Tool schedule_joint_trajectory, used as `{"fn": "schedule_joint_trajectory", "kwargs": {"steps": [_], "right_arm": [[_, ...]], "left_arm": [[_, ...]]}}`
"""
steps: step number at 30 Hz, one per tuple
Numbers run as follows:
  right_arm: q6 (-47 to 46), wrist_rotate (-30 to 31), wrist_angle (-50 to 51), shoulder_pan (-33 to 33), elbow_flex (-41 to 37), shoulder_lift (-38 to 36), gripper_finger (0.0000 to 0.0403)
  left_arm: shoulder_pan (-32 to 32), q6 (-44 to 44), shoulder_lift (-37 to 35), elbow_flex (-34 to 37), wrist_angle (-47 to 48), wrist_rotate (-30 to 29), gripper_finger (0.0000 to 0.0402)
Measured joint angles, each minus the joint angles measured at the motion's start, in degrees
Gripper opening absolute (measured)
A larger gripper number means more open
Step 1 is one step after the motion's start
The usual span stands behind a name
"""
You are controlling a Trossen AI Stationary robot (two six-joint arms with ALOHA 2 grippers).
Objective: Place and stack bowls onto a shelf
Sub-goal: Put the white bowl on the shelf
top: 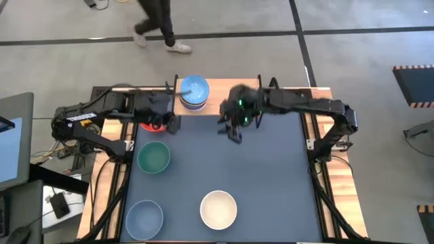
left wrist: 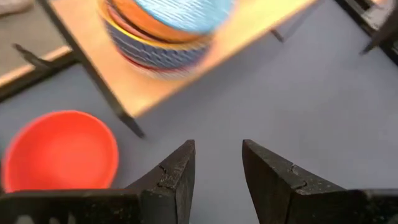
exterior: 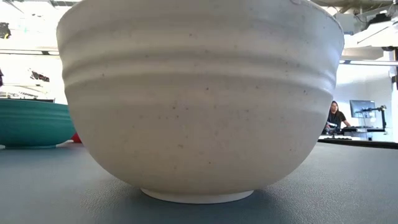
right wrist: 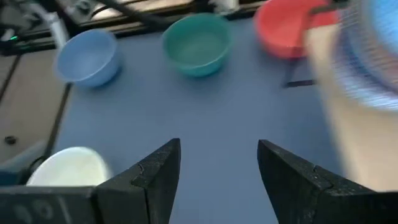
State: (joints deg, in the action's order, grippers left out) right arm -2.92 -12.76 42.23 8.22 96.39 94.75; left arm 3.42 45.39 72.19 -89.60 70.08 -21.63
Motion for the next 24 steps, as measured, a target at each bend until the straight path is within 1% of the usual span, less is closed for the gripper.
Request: {"fn": "schedule_joint_trajectory", "kwargs": {"steps": [3,6,9,12,15,18,20,24], "right_arm": [[-3.0,0.0,-4.9,-4.4,-6.6,-1.2,0.0240],[-5.8,-0.3,-8.4,-8.7,-11.5,-1.0,0.0240],[-9.5,-0.5,-11.7,-12.4,-15.4,-0.6,0.0240],[-13.0,-0.6,-14.7,-15.5,-18.7,0.2,0.0240],[-16.8,-0.6,-19.9,-18.2,-22.0,2.3,0.0240],[-24.5,-0.7,-25.4,-21.0,-23.0,6.6,0.0240],[-27.7,0.7,-25.1,-23.1,-22.7,9.5,0.0240],[-31.9,6.1,-25.1,-26.8,-21.9,14.0,0.0240]], "left_arm": [[-5.2,3.4,0.8,0.0,0.0,-2.0,0.0116],[-9.4,4.8,2.0,0.0,0.8,-5.2,0.0116],[-11.3,4.1,3.7,0.0,1.1,-7.9,0.0116],[-11.3,0.2,6.2,0.0,0.4,-5.7,0.0116],[-11.3,-3.5,8.8,0.0,0.7,-0.8,0.0116],[-12.1,-6.1,11.3,0.0,0.9,3.7,0.0116],[-13.2,-7.3,12.8,0.0,1.1,4.6,0.0116],[-16.5,-7.4,15.3,0.0,1.4,3.9,0.0116]]}}
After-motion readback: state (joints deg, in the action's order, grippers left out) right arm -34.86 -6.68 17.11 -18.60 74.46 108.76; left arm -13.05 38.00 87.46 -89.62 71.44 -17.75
